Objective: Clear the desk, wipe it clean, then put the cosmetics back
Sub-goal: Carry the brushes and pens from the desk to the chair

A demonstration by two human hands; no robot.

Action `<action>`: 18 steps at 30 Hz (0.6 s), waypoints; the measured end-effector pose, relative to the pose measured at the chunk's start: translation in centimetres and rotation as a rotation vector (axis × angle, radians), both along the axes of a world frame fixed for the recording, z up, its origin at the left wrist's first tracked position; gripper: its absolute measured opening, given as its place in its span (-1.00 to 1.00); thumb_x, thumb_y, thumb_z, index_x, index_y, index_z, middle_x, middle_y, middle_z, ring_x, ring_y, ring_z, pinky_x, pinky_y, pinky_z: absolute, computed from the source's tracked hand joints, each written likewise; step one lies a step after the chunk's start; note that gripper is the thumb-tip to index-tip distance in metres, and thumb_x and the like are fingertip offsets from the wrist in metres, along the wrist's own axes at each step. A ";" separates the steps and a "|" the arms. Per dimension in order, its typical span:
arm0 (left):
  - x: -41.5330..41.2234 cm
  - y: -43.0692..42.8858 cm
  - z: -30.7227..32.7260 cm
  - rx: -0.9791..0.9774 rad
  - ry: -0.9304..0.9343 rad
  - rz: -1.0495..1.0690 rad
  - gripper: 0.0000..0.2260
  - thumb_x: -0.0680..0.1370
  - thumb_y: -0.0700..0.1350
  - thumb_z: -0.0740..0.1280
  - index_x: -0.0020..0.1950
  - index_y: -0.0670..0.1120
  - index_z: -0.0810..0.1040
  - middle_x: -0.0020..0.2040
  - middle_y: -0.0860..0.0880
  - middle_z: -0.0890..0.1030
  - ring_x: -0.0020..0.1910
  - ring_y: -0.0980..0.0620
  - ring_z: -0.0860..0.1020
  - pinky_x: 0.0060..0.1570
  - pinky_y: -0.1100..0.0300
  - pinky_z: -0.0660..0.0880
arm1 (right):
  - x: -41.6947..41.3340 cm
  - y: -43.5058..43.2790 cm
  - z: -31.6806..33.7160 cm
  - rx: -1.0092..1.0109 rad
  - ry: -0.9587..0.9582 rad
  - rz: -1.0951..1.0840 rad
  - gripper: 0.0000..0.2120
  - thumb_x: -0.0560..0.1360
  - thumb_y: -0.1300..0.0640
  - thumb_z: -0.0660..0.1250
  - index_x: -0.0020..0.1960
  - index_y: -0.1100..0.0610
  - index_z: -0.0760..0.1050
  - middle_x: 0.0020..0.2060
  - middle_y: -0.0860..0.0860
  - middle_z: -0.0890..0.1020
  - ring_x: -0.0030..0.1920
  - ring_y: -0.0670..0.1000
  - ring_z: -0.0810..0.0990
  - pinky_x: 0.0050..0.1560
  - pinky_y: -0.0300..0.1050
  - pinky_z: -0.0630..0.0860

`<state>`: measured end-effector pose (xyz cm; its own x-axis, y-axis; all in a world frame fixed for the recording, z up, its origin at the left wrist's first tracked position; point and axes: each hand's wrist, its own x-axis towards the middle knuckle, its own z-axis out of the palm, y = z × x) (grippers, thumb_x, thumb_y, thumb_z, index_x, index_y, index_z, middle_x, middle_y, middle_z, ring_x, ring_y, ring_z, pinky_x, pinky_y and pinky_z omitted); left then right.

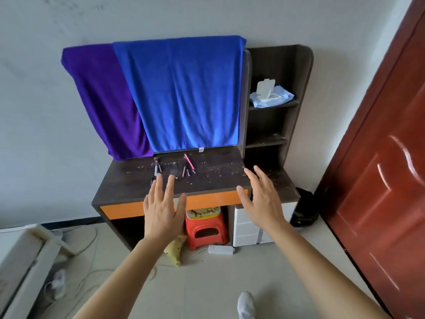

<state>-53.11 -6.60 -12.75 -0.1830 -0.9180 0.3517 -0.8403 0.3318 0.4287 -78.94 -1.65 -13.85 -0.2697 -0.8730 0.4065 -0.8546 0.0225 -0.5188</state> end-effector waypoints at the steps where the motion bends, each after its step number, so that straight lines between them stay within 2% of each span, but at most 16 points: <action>1: 0.1 -2.0 -0.5 0.012 -0.028 0.016 -0.44 0.64 0.13 0.14 0.61 -0.02 0.13 0.62 -0.13 0.04 0.59 -0.12 0.02 0.50 -0.14 0.10 | -0.3 -2.2 -0.6 0.009 -0.011 0.007 -0.46 0.63 -0.10 0.24 0.54 0.08 0.30 0.54 0.13 0.27 0.52 0.10 0.25 0.44 0.00 0.29; 4: -0.5 -8.2 -1.5 0.050 -0.093 0.073 -0.43 0.65 0.15 0.12 0.61 -0.02 0.10 0.62 -0.12 0.02 0.59 -0.11 0.02 0.50 -0.13 0.09 | -1.2 -9.2 -2.0 0.045 -0.026 0.054 -0.45 0.63 -0.12 0.22 0.55 0.06 0.28 0.55 0.11 0.27 0.52 0.10 0.26 0.46 0.05 0.34; 10: -2.3 -19.0 -2.2 0.168 -0.127 0.187 -0.41 0.63 0.16 0.14 0.61 -0.01 0.09 0.62 -0.11 0.04 0.58 -0.10 0.05 0.49 -0.11 0.13 | -2.8 -21.9 -3.3 0.178 -0.030 0.155 -0.45 0.63 -0.15 0.20 0.55 0.04 0.26 0.54 0.07 0.29 0.52 0.07 0.27 0.44 -0.01 0.30; 14: -1.9 -23.7 -3.5 0.257 -0.117 0.264 -0.42 0.62 0.12 0.21 0.59 -0.01 0.15 0.61 -0.13 0.09 0.55 -0.14 0.11 0.45 -0.15 0.20 | -3.1 -28.5 -4.9 0.263 -0.009 0.212 -0.45 0.62 -0.13 0.21 0.55 0.05 0.27 0.52 0.08 0.32 0.51 0.07 0.28 0.44 0.00 0.30; 18: -0.3 -27.1 -6.2 0.344 -0.134 0.294 -0.43 0.62 0.14 0.19 0.58 0.01 0.13 0.61 -0.10 0.09 0.55 -0.12 0.11 0.44 -0.12 0.21 | -2.0 -33.6 -7.1 0.363 -0.023 0.234 -0.44 0.62 -0.15 0.20 0.55 0.04 0.25 0.52 0.06 0.30 0.50 0.07 0.28 0.43 0.01 0.31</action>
<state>-53.42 -33.69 -18.95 0.0795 -0.9968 0.0092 -0.9328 -0.0711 0.3534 -80.95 -35.25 -20.97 -0.0530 -0.9969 0.0580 -0.8464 0.0140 -0.5324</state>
